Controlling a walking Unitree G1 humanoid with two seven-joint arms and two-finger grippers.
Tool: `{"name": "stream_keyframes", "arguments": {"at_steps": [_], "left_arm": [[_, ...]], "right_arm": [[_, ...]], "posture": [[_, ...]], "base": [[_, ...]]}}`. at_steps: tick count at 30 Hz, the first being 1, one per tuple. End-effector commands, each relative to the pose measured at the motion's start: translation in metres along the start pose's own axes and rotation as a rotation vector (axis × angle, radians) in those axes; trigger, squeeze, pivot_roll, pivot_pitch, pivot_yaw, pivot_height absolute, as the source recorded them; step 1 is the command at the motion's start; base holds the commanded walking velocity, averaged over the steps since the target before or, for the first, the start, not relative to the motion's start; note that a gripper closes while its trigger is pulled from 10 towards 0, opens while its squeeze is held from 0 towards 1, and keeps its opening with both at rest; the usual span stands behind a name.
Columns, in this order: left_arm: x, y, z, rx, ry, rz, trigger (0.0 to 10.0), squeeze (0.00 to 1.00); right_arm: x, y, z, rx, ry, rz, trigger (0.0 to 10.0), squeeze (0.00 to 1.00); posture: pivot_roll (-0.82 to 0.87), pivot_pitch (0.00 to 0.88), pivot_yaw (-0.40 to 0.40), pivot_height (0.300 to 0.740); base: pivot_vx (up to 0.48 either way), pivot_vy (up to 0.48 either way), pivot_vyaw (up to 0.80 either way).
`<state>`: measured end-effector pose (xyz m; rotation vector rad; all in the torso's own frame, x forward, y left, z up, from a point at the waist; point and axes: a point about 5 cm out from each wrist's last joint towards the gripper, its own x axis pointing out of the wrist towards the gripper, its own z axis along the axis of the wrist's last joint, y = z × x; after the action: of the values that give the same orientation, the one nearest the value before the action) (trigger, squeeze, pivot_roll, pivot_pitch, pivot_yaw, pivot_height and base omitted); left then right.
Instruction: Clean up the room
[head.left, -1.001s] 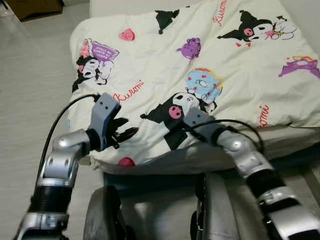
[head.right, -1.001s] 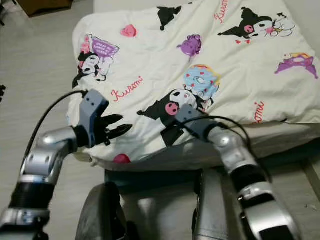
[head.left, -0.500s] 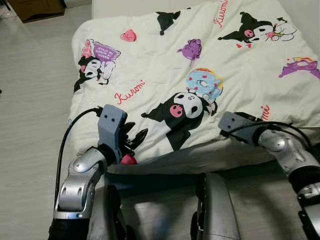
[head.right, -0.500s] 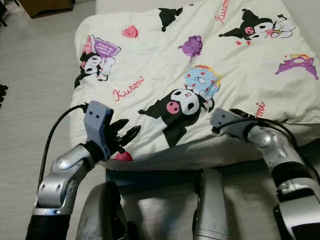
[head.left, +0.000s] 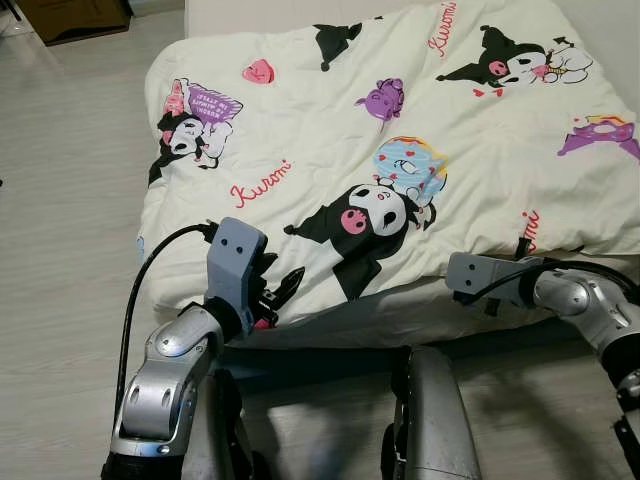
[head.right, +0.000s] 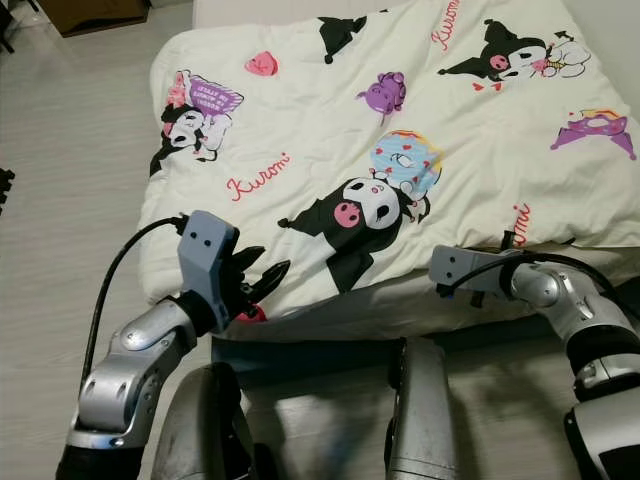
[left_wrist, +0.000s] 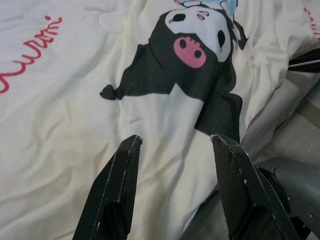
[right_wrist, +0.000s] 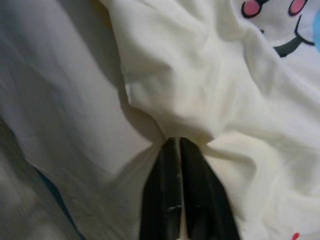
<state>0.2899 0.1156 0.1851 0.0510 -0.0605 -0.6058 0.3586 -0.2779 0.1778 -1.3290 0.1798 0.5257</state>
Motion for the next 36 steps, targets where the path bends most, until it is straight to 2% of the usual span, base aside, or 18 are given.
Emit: {"name": "stream_keyframes", "arguments": {"at_steps": [1, 2, 3, 4, 6, 8, 9, 20, 22, 26, 27, 30, 31, 32, 33, 36], "left_arm": [[-0.006, 0.001, -0.005, 0.009, 0.031, 0.014, 10.0, 0.0], [-0.007, 0.001, -0.004, 0.008, 0.032, 0.015, 10.0, 0.0], [-0.007, 0.002, -0.004, 0.009, 0.033, 0.016, 10.0, 0.0], [-0.007, 0.002, -0.003, 0.009, 0.034, 0.018, 10.0, 0.0], [-0.008, 0.002, -0.003, 0.008, 0.034, 0.019, 10.0, 0.0], [-0.008, 0.002, -0.003, 0.008, 0.034, 0.019, 10.0, 0.0], [-0.009, 0.002, -0.002, 0.004, 0.035, 0.021, 10.0, 0.0], [-0.011, -0.003, -0.002, 0.002, 0.038, -0.002, 10.0, 0.0], [-0.013, -0.004, -0.001, -0.005, 0.03, -0.006, 10.0, 0.0], [-0.013, -0.004, 0.0, -0.01, 0.026, -0.007, 10.0, 0.0], [-0.014, -0.006, 0.0, -0.013, 0.026, -0.01, 10.0, 0.0], [-0.014, -0.006, -0.001, -0.014, 0.029, -0.01, 10.0, 0.0], [-0.014, -0.006, -0.001, -0.014, 0.03, -0.009, 10.0, 0.0], [-0.014, -0.006, -0.001, -0.014, 0.03, -0.009, 10.0, 0.0], [-0.013, -0.006, 0.0, -0.013, 0.03, -0.006, 10.0, 0.0], [-0.013, -0.006, 0.0, -0.014, 0.033, -0.003, 10.0, 0.0]], "right_arm": [[-0.001, 0.005, -0.003, -0.043, 0.015, 0.03, 0.0, 0.0], [0.0, 0.005, -0.004, -0.05, 0.022, 0.029, 2.7, 0.0], [0.001, 0.006, -0.004, -0.055, 0.028, 0.023, 6.0, 0.0], [0.001, 0.005, -0.004, -0.058, 0.031, 0.02, 10.0, 0.0], [0.001, 0.006, -0.004, -0.019, 0.025, 0.024, 10.0, 0.0], [0.001, 0.006, -0.004, -0.019, 0.025, 0.024, 10.0, 0.0], [0.001, 0.005, -0.003, 0.038, 0.006, 0.03, 10.0, 1.0], [-0.01, -0.001, -0.005, 0.051, -0.058, 0.11, 10.0, 1.0], [-0.013, -0.007, -0.005, 0.011, -0.06, 0.082, 10.0, 1.0], [-0.014, -0.009, -0.006, -0.01, -0.054, 0.058, 10.0, 1.0], [-0.012, -0.011, -0.009, -0.102, 0.0, -0.011, 10.0, 1.0], [-0.009, -0.009, -0.01, -0.142, 0.031, -0.056, 10.0, 1.0], [-0.007, -0.007, -0.009, -0.158, 0.04, -0.064, 10.0, 0.34], [-0.007, -0.007, -0.009, -0.158, 0.04, -0.064, 10.0, 0.34], [-0.002, -0.001, -0.008, -0.192, 0.056, -0.08, 10.0, 0.0], [0.002, 0.006, -0.007, -0.239, 0.069, -0.085, 10.0, 0.0]], "posture": [[0.0, 0.372, 0.066, 0.506], [0.01, 0.372, 0.064, 0.506], [0.01, 0.372, 0.063, 0.506], [0.01, 0.372, 0.063, 0.506], [0.01, 0.369, 0.062, 0.506], [0.01, 0.369, 0.062, 0.506], [0.01, 0.368, 0.063, 0.506], [0.01, 0.369, 0.06, 0.506], [0.01, 0.374, 0.059, 0.506], [0.01, 0.375, 0.06, 0.506], [0.01, 0.375, 0.06, 0.506], [0.01, 0.377, 0.061, 0.506], [0.01, 0.38, 0.062, 0.506], [0.01, 0.38, 0.062, 0.506], [0.02, 0.384, 0.064, 0.506], [0.02, 0.386, 0.064, 0.506]], "base": [[0.0, 0.0, 0.0], [0.0, 0.0, 0.0], [0.0, 0.0, 0.0], [0.0, 0.0, 0.0], [0.0, 0.0, 0.0], [0.0, 0.0, 0.0], [0.0, 0.0, 0.0], [0.0, 0.0, 0.0], [0.0, 0.0, 0.0], [0.0, 0.0, 0.0], [0.0, 0.0, 0.0], [0.0, 0.0, 0.0], [0.0, 0.0, 0.0], [0.0, 0.0, 0.0], [0.0, 0.0, 0.0], [0.0, 0.0, 0.0]]}}
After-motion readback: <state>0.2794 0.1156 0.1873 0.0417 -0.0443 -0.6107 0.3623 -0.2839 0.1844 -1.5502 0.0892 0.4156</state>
